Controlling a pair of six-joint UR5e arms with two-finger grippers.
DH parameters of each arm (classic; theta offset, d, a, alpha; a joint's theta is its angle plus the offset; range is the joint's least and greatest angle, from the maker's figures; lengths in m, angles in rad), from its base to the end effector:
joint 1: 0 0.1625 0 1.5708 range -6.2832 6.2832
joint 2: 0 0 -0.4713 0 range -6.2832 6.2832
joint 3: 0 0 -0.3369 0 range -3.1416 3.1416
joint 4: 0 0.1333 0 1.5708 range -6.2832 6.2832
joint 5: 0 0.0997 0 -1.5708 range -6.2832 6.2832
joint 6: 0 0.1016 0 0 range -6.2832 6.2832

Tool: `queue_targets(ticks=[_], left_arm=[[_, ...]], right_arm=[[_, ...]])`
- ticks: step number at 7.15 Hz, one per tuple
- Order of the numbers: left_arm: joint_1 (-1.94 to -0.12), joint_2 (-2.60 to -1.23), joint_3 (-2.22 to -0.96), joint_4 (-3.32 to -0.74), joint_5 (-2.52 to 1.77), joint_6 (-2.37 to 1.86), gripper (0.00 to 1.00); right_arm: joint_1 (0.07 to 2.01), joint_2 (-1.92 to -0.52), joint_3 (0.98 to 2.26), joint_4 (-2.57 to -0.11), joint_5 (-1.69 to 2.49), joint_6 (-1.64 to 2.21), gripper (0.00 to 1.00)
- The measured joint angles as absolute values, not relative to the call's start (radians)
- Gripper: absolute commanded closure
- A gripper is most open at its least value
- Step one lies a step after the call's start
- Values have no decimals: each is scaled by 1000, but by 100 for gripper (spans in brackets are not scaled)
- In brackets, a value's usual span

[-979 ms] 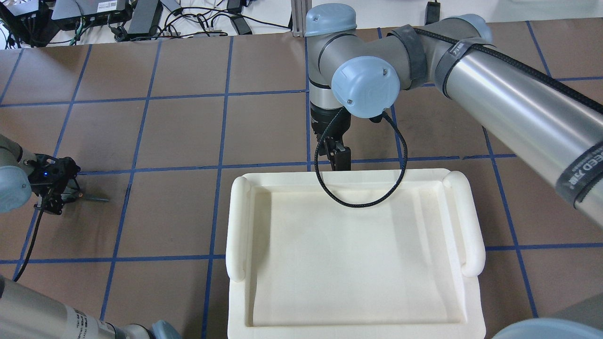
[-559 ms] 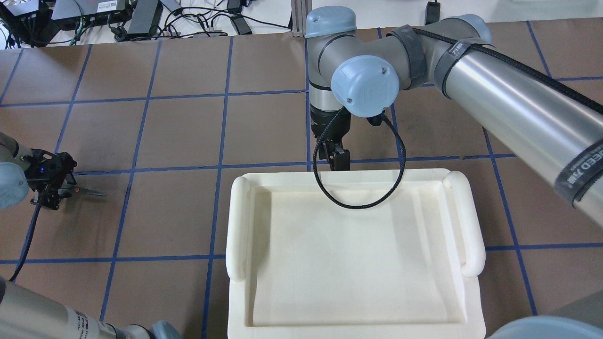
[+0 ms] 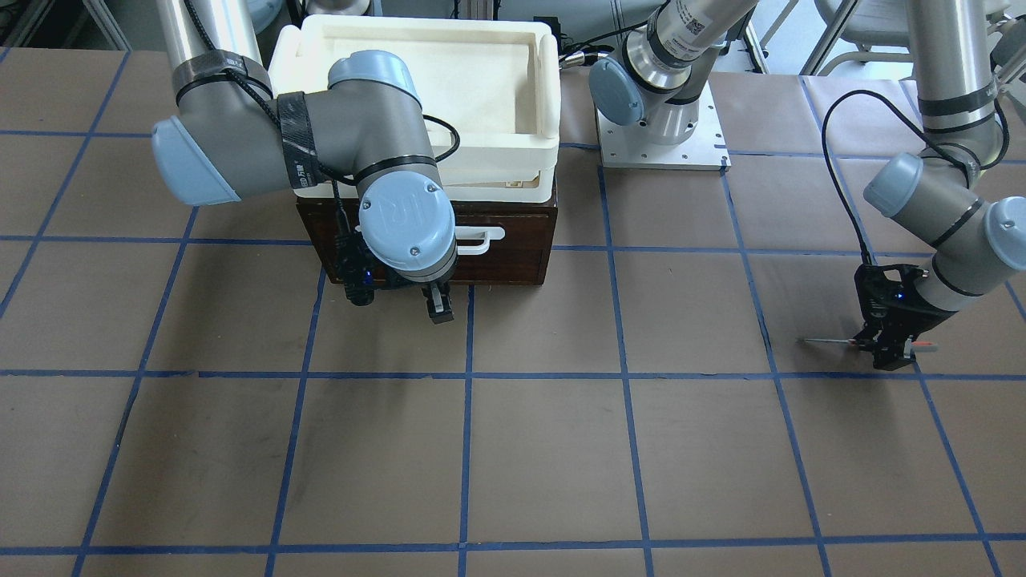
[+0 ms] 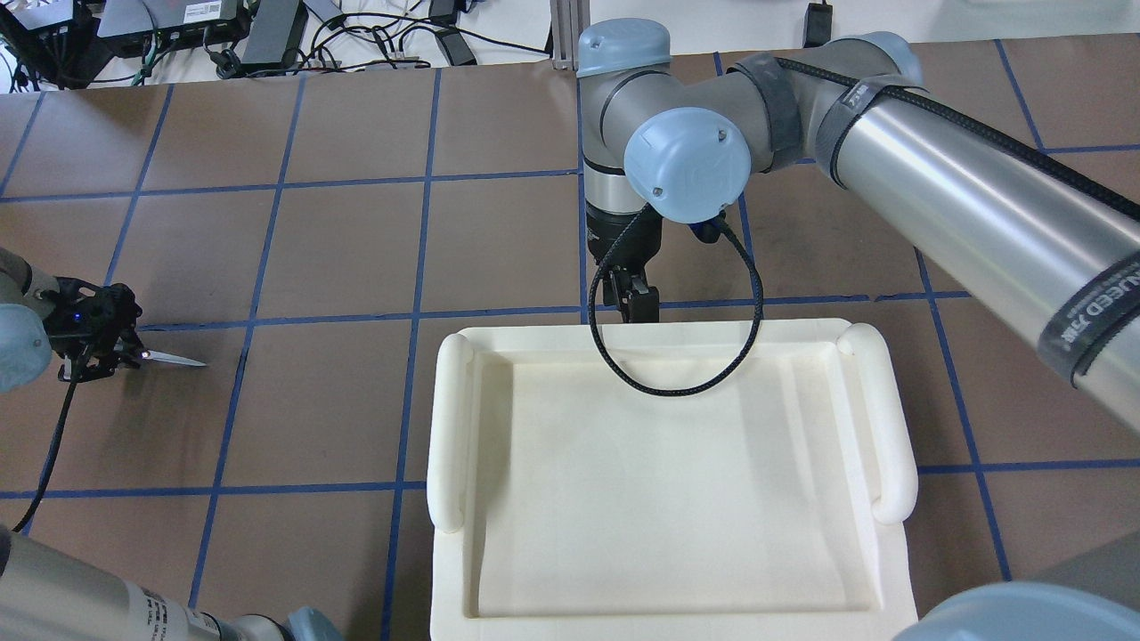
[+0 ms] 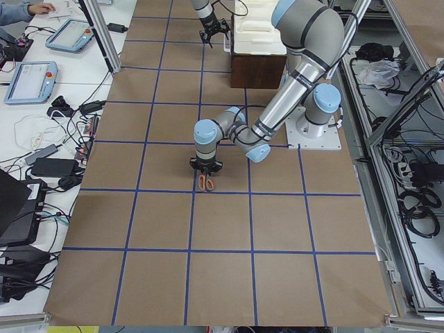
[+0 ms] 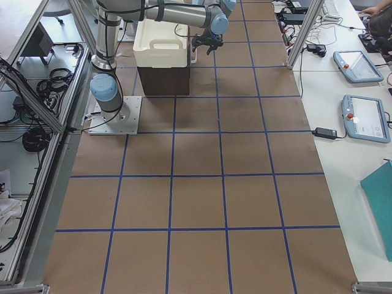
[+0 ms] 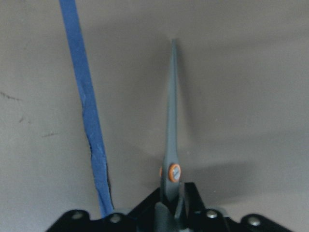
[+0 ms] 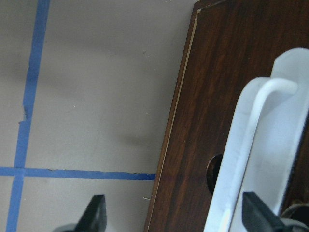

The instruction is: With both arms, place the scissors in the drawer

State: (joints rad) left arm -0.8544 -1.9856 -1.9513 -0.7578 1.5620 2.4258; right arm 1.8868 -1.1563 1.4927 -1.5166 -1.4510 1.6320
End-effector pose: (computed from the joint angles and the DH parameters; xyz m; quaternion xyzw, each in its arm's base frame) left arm 0.2450 -0.4858 0.2534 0.7544 0.6564 -0.0044 0.0088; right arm 0.3128 -0.4886 0.3514 -0.6080 -0.7677 -0.1574 0.1272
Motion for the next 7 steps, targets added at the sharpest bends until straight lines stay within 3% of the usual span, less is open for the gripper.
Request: queue_targets(ticks=[1, 2, 3, 4, 7], left_arm=[[-854, -1988, -1952, -757, 1563, 2431, 79], [-854, -1991, -1953, -757, 1563, 2437, 61], [-854, -1992, -1954, -758, 1563, 2438, 31], [-854, -1993, -1954, -758, 1563, 2438, 23], [-861, -1968, -1953, -777, 1559, 2425, 28]], right_arm=[[1887, -1154, 1493, -1517, -1451, 1632, 0], [1887, -1150, 1493, -1517, -1451, 1632, 0], [1887, -1148, 1493, -1517, -1451, 1632, 0], [1887, -1145, 1493, -1518, -1451, 1632, 0], [1887, -1138, 1494, -1524, -1451, 1625, 0]])
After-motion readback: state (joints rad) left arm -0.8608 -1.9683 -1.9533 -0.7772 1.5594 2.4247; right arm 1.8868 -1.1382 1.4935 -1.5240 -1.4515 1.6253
